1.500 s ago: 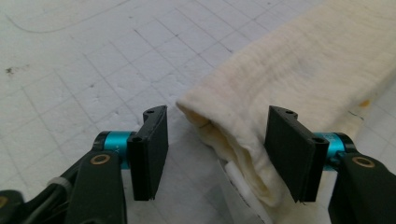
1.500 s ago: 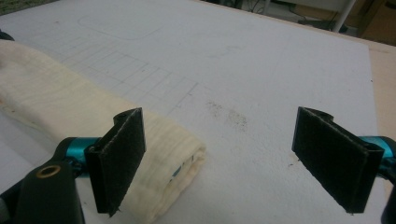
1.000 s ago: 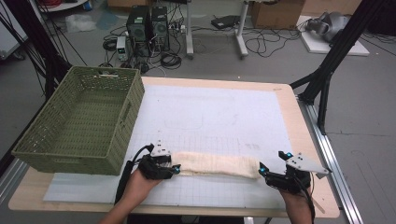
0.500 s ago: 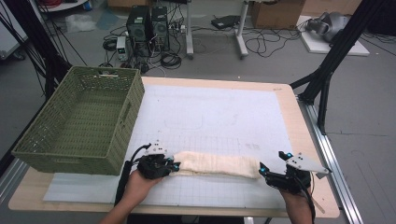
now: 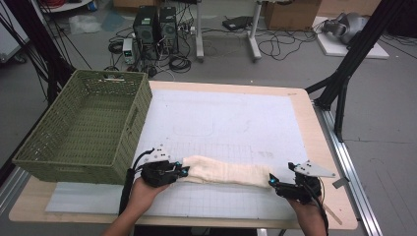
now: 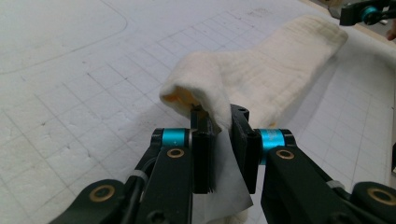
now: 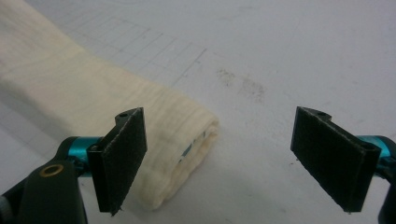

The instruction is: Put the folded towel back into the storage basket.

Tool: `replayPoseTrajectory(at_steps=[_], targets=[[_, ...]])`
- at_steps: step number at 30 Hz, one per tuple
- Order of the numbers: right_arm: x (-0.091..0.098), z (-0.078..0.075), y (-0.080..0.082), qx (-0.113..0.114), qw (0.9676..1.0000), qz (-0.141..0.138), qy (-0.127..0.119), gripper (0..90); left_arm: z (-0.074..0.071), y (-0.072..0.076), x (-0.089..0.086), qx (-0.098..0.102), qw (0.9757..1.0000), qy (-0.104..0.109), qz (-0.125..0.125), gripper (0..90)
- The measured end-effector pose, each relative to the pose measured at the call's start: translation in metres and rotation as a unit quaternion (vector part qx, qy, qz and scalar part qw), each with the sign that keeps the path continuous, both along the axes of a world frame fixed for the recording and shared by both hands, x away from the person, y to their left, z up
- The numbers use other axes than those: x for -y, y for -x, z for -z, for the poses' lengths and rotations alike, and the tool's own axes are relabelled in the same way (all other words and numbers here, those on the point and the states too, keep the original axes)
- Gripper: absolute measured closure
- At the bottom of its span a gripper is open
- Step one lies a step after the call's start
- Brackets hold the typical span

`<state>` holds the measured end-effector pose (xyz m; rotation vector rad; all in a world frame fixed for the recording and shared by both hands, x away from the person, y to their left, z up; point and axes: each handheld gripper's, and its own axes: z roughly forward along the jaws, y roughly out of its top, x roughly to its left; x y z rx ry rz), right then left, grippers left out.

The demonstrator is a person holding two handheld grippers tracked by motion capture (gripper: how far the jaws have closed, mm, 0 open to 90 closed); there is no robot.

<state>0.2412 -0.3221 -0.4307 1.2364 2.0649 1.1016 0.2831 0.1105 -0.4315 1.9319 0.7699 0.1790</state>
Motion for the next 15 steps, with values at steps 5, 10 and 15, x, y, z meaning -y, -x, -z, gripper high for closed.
replayPoseTrajectory(at_steps=[5,10,15], targets=[[-0.008,0.005,-0.003,-0.017,0.9997,-0.016,0.009,19.8,0.0,0.001,0.0,0.009,1.0,-0.001,0.002,79.9],[-0.014,0.011,-0.006,-0.041,0.9983,-0.034,0.023,30.4,-0.001,0.001,0.0,0.016,0.9998,-0.007,0.004,79.9],[-0.015,0.015,-0.008,-0.063,0.9964,-0.045,0.035,36.6,-0.001,0.003,0.0,0.025,0.9996,-0.01,0.007,80.0]])
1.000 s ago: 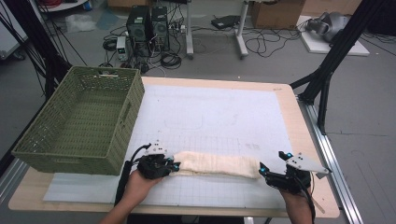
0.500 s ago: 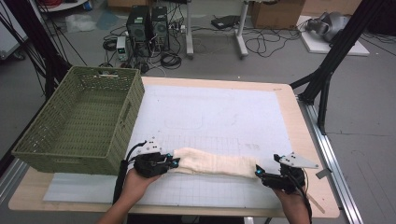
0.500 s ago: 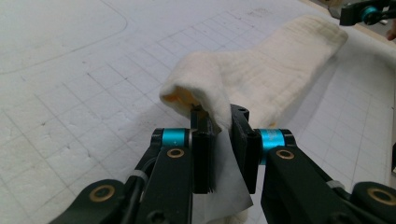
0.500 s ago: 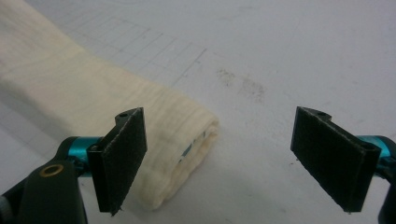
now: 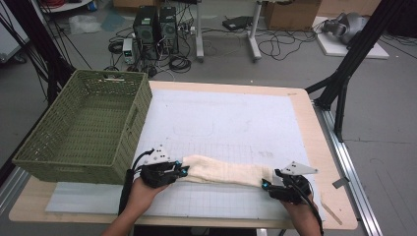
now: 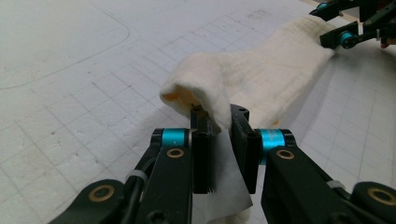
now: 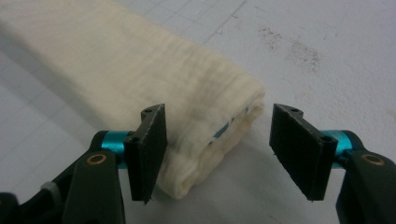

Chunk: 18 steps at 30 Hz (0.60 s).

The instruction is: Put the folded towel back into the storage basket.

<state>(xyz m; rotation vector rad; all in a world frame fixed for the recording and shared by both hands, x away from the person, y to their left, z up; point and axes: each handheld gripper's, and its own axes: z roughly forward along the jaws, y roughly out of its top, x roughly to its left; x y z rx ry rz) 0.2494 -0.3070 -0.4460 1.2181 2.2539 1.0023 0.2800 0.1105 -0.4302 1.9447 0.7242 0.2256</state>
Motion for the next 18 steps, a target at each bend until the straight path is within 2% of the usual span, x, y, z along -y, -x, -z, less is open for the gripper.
replayPoseTrajectory(at_steps=[1,7,9,10,12,16,18], targets=[[0.0006,0.0001,-0.0011,-0.008,0.9999,-0.007,-0.009,42.0,0.0,0.0002,-0.0002,0.003,1.0,-0.002,0.001,80.0],[0.0025,0.0012,-0.0027,-0.027,0.999,-0.012,-0.035,51.3,0.0006,0.0017,-0.0008,0.016,0.9999,-0.004,0.006,80.0],[0.0021,-0.0001,-0.0033,-0.036,0.9983,-0.022,-0.041,64.5,0.001,0.0019,-0.0006,0.016,0.9998,-0.005,0.008,80.0],[0.0021,-0.0001,-0.0033,-0.036,0.9983,-0.022,-0.041,64.5,0.0013,0.0019,-0.0004,0.018,0.9998,-0.006,0.007,80.0],[-0.0004,-0.001,-0.0028,-0.042,0.9975,-0.036,-0.044,74.6,0.0014,0.002,-0.0005,0.019,0.9998,-0.007,0.007,80.0],[0.0,-0.0014,-0.0035,-0.048,0.9968,-0.04,-0.049,77.6,0.0007,0.0021,-0.0019,0.021,0.9997,-0.004,0.008,80.0],[0.0016,-0.0013,-0.0038,-0.044,0.9967,-0.046,-0.05,78.0,-0.0001,0.0027,-0.0027,0.024,0.9997,-0.002,0.009,80.0]])
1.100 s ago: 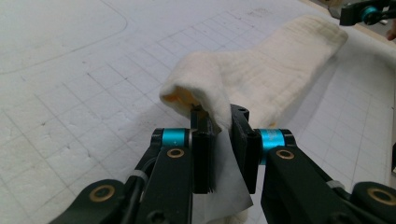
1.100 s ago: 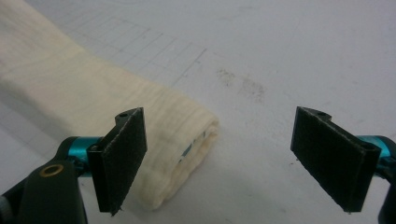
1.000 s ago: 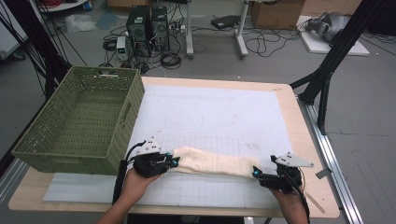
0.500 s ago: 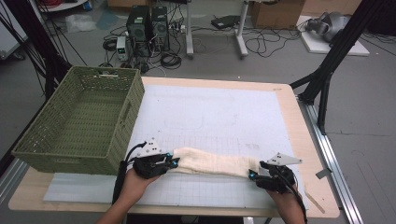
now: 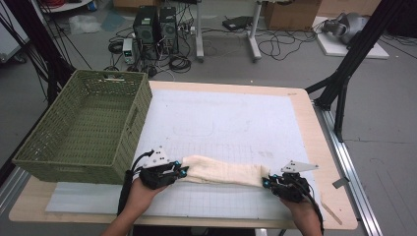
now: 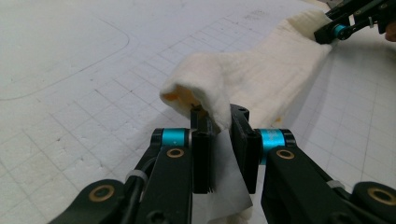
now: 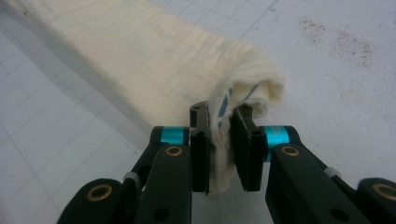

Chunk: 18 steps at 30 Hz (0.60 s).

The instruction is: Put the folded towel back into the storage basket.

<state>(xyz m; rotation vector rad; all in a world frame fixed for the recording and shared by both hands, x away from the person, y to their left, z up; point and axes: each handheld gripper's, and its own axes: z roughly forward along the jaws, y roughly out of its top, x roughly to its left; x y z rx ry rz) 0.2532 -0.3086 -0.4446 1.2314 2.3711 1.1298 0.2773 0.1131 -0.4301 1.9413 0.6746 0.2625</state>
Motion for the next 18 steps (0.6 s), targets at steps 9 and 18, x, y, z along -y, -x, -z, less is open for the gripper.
replayPoseTrajectory(at_steps=[9,18], targets=[[0.001,-0.009,0.0,0.057,0.9982,-0.019,-0.007,79.6,-0.006,0.003,-0.008,0.02,0.9997,0.014,-0.004,80.0],[0.003,-0.019,-0.001,0.107,0.9933,-0.036,-0.028,80.5,-0.019,0.012,-0.017,0.056,0.9977,0.039,-0.004,80.1]])
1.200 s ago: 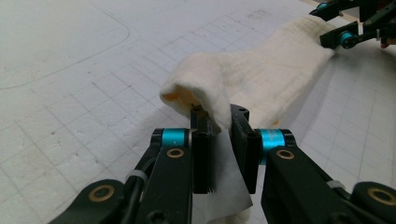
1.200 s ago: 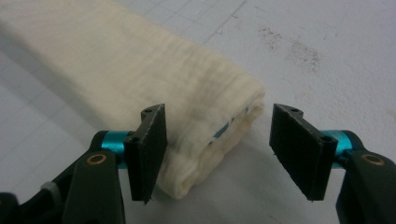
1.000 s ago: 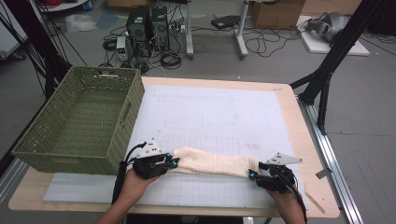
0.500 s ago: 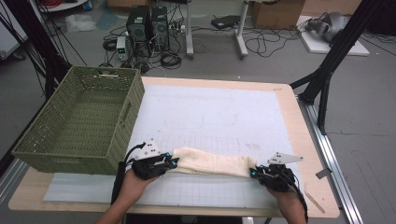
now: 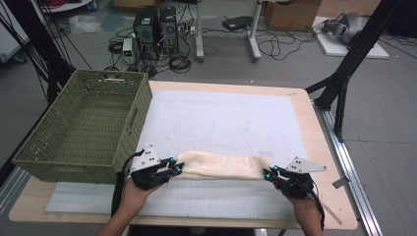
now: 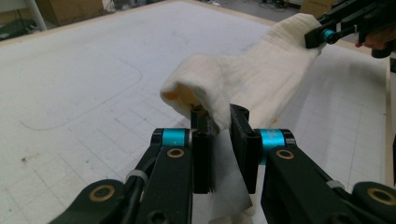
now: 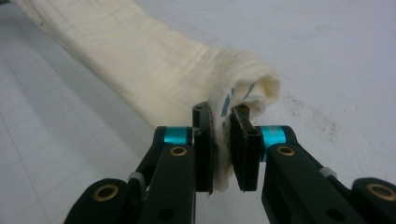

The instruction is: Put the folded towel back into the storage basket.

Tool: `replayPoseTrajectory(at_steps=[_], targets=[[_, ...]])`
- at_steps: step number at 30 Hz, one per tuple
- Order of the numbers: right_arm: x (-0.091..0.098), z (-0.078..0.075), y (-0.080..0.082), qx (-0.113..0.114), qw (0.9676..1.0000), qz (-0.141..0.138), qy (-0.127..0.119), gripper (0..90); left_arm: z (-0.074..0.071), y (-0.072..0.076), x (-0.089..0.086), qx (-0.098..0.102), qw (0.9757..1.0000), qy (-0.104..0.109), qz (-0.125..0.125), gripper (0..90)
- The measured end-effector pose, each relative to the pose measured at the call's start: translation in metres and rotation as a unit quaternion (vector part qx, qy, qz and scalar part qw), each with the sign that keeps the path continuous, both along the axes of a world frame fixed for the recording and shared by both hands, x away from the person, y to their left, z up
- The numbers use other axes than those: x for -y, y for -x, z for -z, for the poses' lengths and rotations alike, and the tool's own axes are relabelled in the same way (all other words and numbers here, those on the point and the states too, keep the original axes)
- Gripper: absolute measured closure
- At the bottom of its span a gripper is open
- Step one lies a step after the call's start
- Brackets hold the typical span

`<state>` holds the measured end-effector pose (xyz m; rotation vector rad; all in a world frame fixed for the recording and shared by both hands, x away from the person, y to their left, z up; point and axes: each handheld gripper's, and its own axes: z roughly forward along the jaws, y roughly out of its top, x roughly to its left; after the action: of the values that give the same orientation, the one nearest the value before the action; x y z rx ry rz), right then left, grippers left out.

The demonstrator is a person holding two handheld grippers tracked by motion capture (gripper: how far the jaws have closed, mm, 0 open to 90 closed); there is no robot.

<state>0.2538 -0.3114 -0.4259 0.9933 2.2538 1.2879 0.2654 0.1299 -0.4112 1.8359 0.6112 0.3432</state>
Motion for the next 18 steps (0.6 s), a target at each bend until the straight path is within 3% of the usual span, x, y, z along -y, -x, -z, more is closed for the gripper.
replayPoseTrajectory(at_steps=[6,18], targets=[[0.001,-0.004,-0.002,0.02,0.9993,-0.02,-0.022,80.8,-0.012,0.007,-0.005,0.023,0.9996,0.016,0.0,80.3],[0.001,-0.013,-0.008,0.053,0.9968,-0.035,-0.049,80.9,-0.024,0.018,-0.014,0.044,0.9986,0.028,-0.006,80.4]])
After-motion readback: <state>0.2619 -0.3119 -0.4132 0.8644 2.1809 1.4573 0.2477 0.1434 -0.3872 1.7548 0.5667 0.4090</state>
